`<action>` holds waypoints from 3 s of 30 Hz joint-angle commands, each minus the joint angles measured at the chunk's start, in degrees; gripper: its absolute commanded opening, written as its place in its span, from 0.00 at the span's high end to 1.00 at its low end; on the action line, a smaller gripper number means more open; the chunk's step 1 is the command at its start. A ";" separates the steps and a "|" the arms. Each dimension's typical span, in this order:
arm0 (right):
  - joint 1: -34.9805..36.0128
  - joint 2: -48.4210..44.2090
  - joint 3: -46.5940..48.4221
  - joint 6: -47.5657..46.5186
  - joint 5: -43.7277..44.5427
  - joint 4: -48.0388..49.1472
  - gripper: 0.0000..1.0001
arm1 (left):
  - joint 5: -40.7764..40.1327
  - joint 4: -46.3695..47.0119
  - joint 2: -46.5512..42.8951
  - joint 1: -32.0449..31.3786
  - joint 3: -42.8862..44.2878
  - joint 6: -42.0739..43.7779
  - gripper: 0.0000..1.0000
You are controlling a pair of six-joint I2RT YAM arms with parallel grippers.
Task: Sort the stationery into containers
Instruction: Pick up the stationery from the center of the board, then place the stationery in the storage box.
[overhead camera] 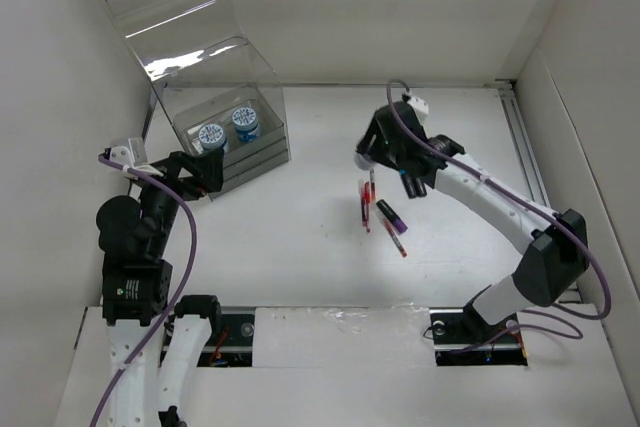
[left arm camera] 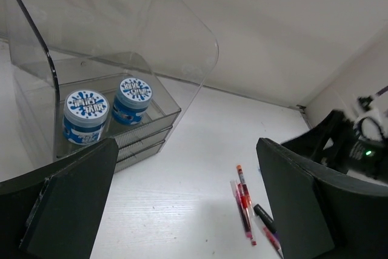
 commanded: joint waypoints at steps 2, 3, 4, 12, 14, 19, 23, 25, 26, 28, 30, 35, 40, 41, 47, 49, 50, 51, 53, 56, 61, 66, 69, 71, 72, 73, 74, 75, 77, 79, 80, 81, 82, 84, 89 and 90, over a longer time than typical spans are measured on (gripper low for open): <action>6.85 -1.01 13.36 -1.99 -10.69 8.20 0.61 | 0.62 4.29 -0.01 -0.06 -0.51 -1.16 0.03; 7.74 0.39 17.82 -1.99 -12.64 11.09 0.61 | 0.62 4.29 -0.01 -0.06 -0.52 -1.16 0.03; 8.45 3.71 20.13 -2.69 -14.75 12.60 0.61 | 0.62 4.90 -0.01 -0.06 -1.04 -1.16 0.01; 12.41 26.05 45.78 -3.93 -25.75 19.21 0.62 | -0.61 4.29 0.60 -0.06 -0.52 -0.64 0.01; 12.94 33.32 55.01 -3.93 -25.76 17.19 0.63 | -1.14 3.77 0.60 -0.06 -0.52 -0.64 0.01; 13.46 43.29 66.89 -3.93 -26.46 16.48 0.63 | -1.14 3.23 1.22 -0.06 0.10 -0.11 0.00; 14.07 46.29 69.11 -3.93 -27.17 16.48 0.63 | -1.84 2.71 1.22 -0.06 0.10 0.51 0.00; 14.08 47.69 69.11 -3.93 -27.17 16.48 0.63 | -1.84 2.71 1.22 -0.06 0.10 0.51 0.00; 14.08 47.69 69.11 -3.93 -27.17 16.48 0.63 | -1.84 2.71 1.22 -0.06 0.10 0.51 0.00; 14.08 48.92 69.11 -3.93 -26.64 16.48 0.63 | -1.84 2.71 1.22 -0.06 0.10 0.51 0.00; 14.60 48.92 69.11 -4.46 -24.81 16.48 0.63 | -1.84 2.71 1.22 -0.06 0.10 0.51 0.00; 15.30 49.45 67.71 -6.64 -17.34 15.78 0.63 | -1.84 2.71 0.70 -0.06 0.10 0.51 0.00; 17.06 50.68 66.82 -8.50 -9.08 15.78 0.63 | -1.84 2.71 0.69 -0.06 0.10 0.51 0.00; 17.07 51.47 66.82 -9.02 -8.02 15.78 0.63 | -1.84 2.71 0.69 -0.06 0.10 0.51 0.00; 18.12 52.62 67.35 -10.69 0.76 17.01 0.63 | -1.84 2.18 0.69 -0.06 0.10 0.51 0.00; 18.83 53.22 67.88 -12.79 3.76 17.01 0.63 | -1.84 2.18 0.69 -0.06 0.10 0.51 0.00; 18.83 53.23 67.88 -13.41 4.90 17.01 0.63 | -1.84 2.18 0.69 -0.06 0.10 0.51 0.00; 19.43 53.23 67.88 -13.42 6.57 17.62 0.63 | -1.84 2.18 0.69 -0.06 0.10 0.51 0.00; 19.96 53.85 67.88 -14.21 9.03 18.15 0.63 | -1.84 2.18 0.17 -0.06 0.10 0.51 0.00; 19.97 54.37 67.88 -14.74 11.15 18.68 0.62 | -1.84 2.18 0.17 -0.06 0.10 0.51 0.00; 20.50 54.90 68.40 -14.74 11.15 19.21 0.40 | -2.37 1.65 0.17 -0.06 0.10 0.51 0.00; 20.50 52.98 64.98 -14.74 9.40 20.61 0.13 | -2.90 1.65 0.17 -0.06 0.63 0.51 0.00; 21.11 50.34 63.31 -14.22 6.33 22.19 0.07 | -3.69 1.65 0.17 -0.06 0.63 0.51 0.00; 21.11 47.53 62.61 -14.21 5.62 22.19 0.05 | -5.00 1.13 0.17 -0.06 0.63 0.51 0.00; 21.63 46.39 62.08 -14.21 4.22 22.19 0.05 | -5.01 1.12 0.17 -0.06 0.63 0.51 0.00; 21.64 44.03 60.60 -13.69 3.60 22.89 0.05 | -5.70 1.12 0.17 -0.06 0.63 0.51 0.00; 21.64 42.61 59.71 -13.68 2.90 22.90 0.05 | -5.71 1.12 0.17 -0.06 0.63 0.51 0.00; 21.64 41.20 58.57 -12.99 1.33 23.59 0.05 | -6.41 1.12 0.17 -0.06 1.24 -0.02 0.00; 21.64 35.87 53.83 -12.20 -0.70 24.13 0.09 | -7.03 1.12 0.17 -0.06 1.85 -0.89 0.00; 21.64 31.46 49.35 -11.57 -3.77 25.79 0.22 | -5.28 2.17 0.17 -0.06 1.86 -1.43 0.00; 22.16 26.56 44.02 -10.97 -4.40 27.62 0.35 | -4.14 2.18 0.86 -0.06 1.86 -2.21 0.00; 22.16 24.08 41.27 -10.96 -4.40 28.51 0.68 | -3.35 2.87 1.56 -0.06 2.38 -2.22 0.00; 22.17 21.70 38.63 -10.44 -4.40 28.52 0.76 | -2.82 3.58 2.79 -0.06 2.38 -2.83 0.00; 22.69 14.26 30.55 -8.95 -2.91 29.05 0.90 | -2.81 4.37 3.41 -0.06 3.00 -4.76 0.02; 23.22 -0.80 10.87 -4.20 -0.45 30.36 0.96 | -4.12 11.14 5.60 -0.06 4.40 -10.73 0.54; 23.22 -2.91 4.92 -3.15 -0.45 30.37 0.96 | -4.13 11.14 6.83 -0.06 5.19 -11.35 0.59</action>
